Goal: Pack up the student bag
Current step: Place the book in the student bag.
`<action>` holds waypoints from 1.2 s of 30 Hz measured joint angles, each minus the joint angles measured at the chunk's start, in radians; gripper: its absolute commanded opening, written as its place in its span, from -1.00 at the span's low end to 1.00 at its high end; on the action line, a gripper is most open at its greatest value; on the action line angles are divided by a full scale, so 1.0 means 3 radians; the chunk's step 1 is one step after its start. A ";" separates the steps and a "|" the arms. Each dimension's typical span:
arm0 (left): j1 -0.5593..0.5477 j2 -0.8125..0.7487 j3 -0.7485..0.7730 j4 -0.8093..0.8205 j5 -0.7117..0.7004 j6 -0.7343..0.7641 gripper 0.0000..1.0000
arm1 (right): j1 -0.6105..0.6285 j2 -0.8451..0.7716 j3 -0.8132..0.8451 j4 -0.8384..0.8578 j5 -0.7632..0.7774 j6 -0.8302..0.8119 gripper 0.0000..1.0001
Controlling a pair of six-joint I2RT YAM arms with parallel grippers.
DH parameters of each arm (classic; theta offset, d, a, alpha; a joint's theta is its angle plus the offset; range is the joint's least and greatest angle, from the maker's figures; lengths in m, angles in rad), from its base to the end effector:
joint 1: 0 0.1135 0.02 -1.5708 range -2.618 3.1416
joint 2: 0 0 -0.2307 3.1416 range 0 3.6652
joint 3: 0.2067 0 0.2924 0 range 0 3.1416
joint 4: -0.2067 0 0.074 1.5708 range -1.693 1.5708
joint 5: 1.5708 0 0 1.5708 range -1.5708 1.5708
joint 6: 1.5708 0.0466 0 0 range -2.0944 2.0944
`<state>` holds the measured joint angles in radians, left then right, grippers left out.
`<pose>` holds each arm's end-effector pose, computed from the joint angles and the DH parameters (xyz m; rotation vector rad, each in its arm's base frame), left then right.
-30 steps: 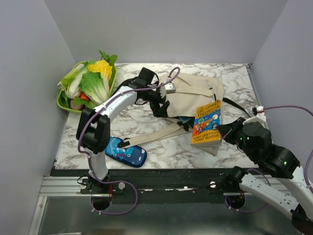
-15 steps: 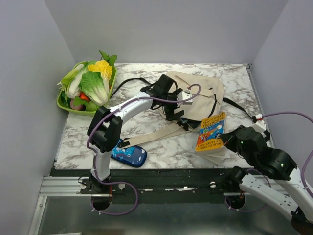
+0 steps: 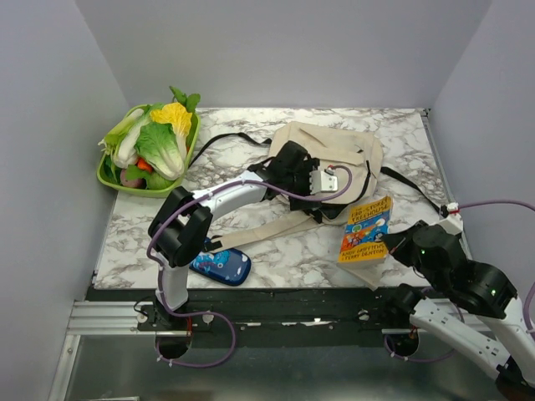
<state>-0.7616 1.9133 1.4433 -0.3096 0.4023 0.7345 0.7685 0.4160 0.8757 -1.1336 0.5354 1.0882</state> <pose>0.3224 -0.3327 0.1725 1.7186 1.5623 -0.4849 0.1085 0.0718 0.3163 0.6244 2.0843 0.4765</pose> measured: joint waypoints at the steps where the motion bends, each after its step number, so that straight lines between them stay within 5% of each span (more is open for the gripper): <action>1: -0.0004 0.0000 0.0001 0.0090 -0.0079 -0.0029 0.97 | 0.0000 -0.0017 0.0000 -0.0009 0.0000 0.0009 -0.99; 7: -0.0018 0.0056 0.0108 0.0456 -0.0516 -0.0197 0.97 | 0.0000 -0.0088 -0.0058 -0.0018 -0.0003 0.0050 -0.99; 10: -0.0019 0.0066 0.0159 0.0502 -0.0632 -0.0237 0.82 | 0.0000 -0.0085 -0.0104 0.0005 -0.0004 0.0050 -0.99; 13: -0.0019 0.0066 0.0216 0.0495 -0.0664 -0.0254 0.37 | 0.0000 -0.0069 -0.0160 0.0075 -0.0004 0.0050 -0.99; 16: -0.0019 0.0072 0.0304 0.0464 -0.0668 -0.0303 0.28 | 0.0000 -0.0025 -0.0193 0.0175 -0.0004 0.0045 -0.99; 19: -0.0019 0.0076 0.0435 0.0434 -0.0668 -0.0374 -0.20 | 0.0000 0.0058 -0.0193 0.0310 -0.0003 0.0022 -0.99; 21: -0.0019 0.0079 0.0542 0.0369 -0.0668 -0.0416 -0.77 | 0.0000 0.0125 -0.0192 0.0398 -0.0001 -0.0010 -0.99; 23: -0.0020 0.0092 0.0669 0.0286 -0.0665 -0.0441 -1.00 | 0.0000 0.0200 -0.0181 0.0495 0.0000 -0.0052 -0.99; 36: -0.0020 0.0094 0.0987 -0.0215 -0.0635 -0.0750 -1.00 | 0.0000 0.0809 -0.0282 0.1811 0.0341 -0.0388 -0.99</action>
<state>-0.7677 1.9415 1.7393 -0.3740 0.2119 0.5095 0.7685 0.6586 0.7910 -0.5903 0.6376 0.9718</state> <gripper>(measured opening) 0.020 0.033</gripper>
